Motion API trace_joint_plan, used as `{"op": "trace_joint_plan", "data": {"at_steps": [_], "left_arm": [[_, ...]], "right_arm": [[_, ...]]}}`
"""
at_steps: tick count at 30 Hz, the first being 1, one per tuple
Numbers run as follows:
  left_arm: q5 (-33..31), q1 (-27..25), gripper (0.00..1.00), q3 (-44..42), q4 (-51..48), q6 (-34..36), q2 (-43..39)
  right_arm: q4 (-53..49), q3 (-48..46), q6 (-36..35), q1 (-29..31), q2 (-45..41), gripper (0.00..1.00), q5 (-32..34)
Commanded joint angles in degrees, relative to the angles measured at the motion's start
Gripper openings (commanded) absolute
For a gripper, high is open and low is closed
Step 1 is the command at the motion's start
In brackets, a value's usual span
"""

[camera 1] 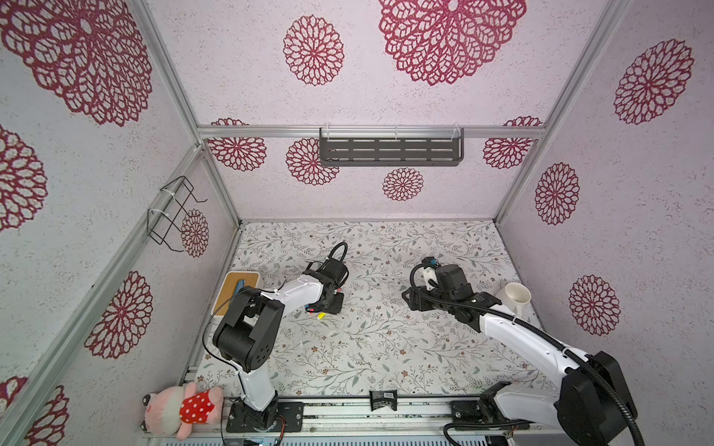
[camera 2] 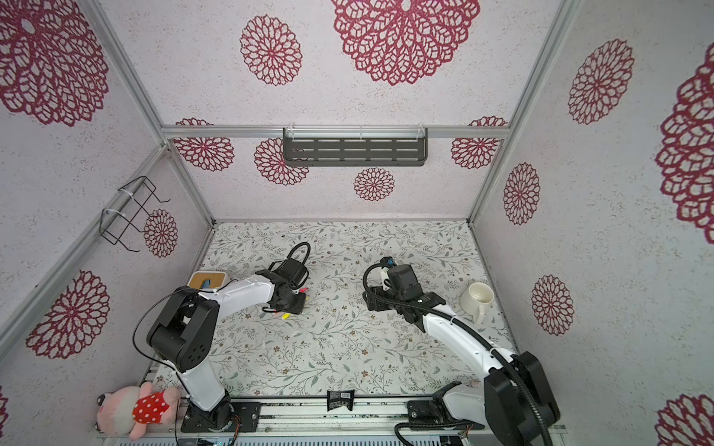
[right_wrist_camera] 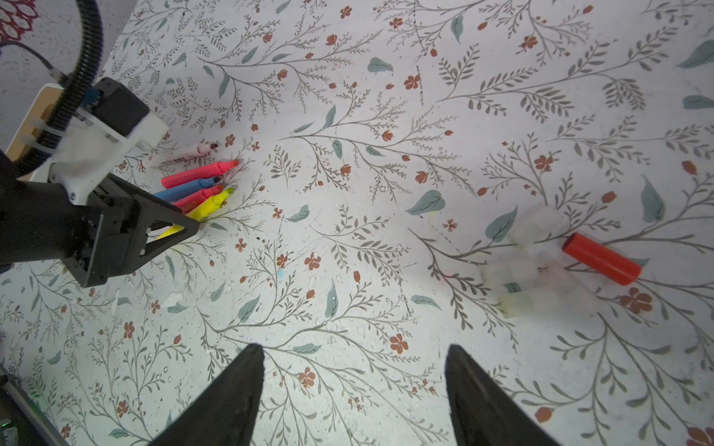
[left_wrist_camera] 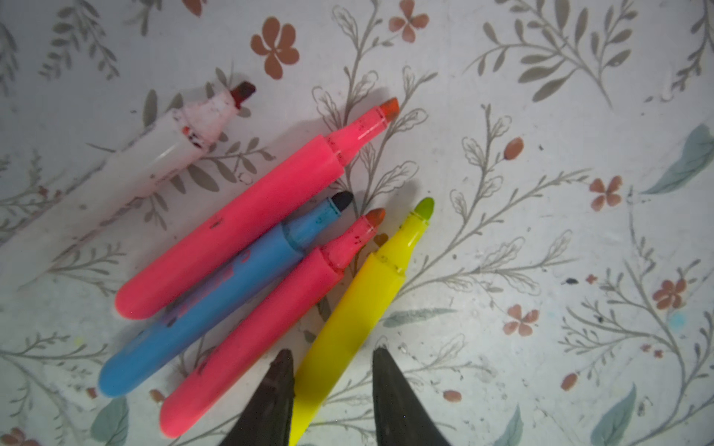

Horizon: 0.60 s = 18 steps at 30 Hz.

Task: Insert the pens into the pen caps
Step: 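Grasp the yellow highlighter with the left gripper and lift it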

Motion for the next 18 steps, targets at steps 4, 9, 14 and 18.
{"op": "trace_joint_plan", "data": {"at_steps": [4,9,14,18], "left_arm": [[-2.5,-1.8,0.36,1.0,-2.7,0.4,1.2],[-0.6,-3.1,0.32,0.2,-2.1,0.4,1.9],[0.0,-3.7,0.24,-0.2,-2.0,0.1,2.6],[1.1,-3.9,0.15,-0.3,-2.0,0.4,3.3]], "right_arm": [[0.8,-0.9,1.1,0.2,-4.2,0.75,2.2],[0.4,-1.1,1.0,0.2,-5.6,0.75,2.9],[0.3,-1.6,1.0,0.2,-6.9,0.75,3.7],[-0.1,-1.6,1.0,0.2,-7.6,0.75,4.2]]}}
